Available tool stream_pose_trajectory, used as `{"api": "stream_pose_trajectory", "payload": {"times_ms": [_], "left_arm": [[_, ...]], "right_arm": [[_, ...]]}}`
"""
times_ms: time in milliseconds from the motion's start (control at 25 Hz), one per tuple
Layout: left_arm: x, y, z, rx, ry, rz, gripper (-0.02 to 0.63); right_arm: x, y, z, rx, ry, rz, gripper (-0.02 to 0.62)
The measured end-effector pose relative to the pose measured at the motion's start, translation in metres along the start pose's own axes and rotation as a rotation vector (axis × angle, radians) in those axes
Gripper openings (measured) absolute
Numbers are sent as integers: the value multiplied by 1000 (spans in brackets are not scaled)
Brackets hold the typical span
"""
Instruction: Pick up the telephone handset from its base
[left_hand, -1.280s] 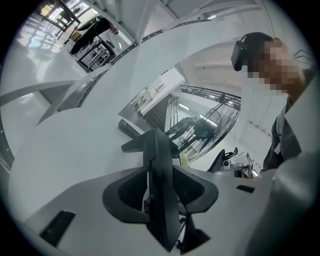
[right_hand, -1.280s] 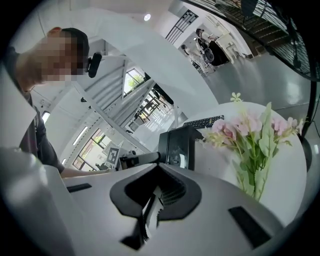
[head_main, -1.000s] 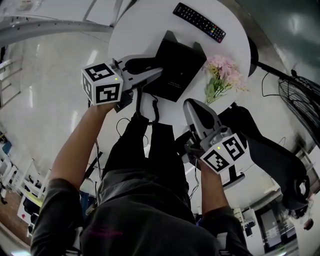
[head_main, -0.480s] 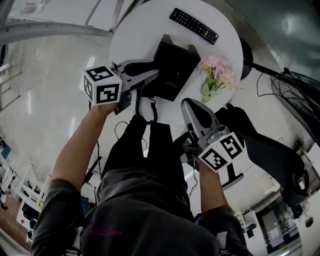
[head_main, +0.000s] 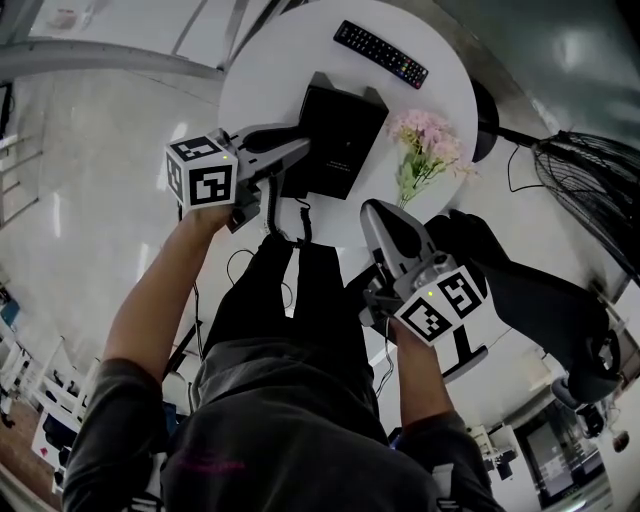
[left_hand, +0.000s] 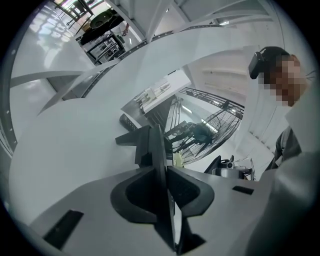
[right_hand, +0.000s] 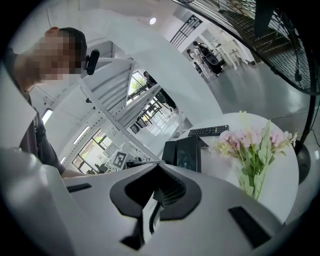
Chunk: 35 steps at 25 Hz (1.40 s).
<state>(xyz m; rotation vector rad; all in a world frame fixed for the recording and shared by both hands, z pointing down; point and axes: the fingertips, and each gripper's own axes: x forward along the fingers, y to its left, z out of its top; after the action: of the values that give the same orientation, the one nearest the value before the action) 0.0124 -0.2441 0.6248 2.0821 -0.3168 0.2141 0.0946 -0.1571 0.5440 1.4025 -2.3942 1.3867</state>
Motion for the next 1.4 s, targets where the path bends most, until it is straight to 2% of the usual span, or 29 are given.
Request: {"api": "stream_pose_trajectory", "payload": {"times_ms": [160, 320, 880, 1400], "left_arm": [[-3, -5, -4, 41, 13, 3, 83], [-8, -21, 3, 63, -9, -9, 83], [-63, -116, 38, 160, -112, -25, 83], [-124, -193, 55, 228, -215, -22, 83]], "right_arm": [[-3, 0, -5, 0, 0, -3, 20], [-7, 9, -2, -12, -10, 3, 20], [-40, 64, 51, -107, -110, 41, 20], [-65, 117, 77, -191, -183, 77, 20]]}}
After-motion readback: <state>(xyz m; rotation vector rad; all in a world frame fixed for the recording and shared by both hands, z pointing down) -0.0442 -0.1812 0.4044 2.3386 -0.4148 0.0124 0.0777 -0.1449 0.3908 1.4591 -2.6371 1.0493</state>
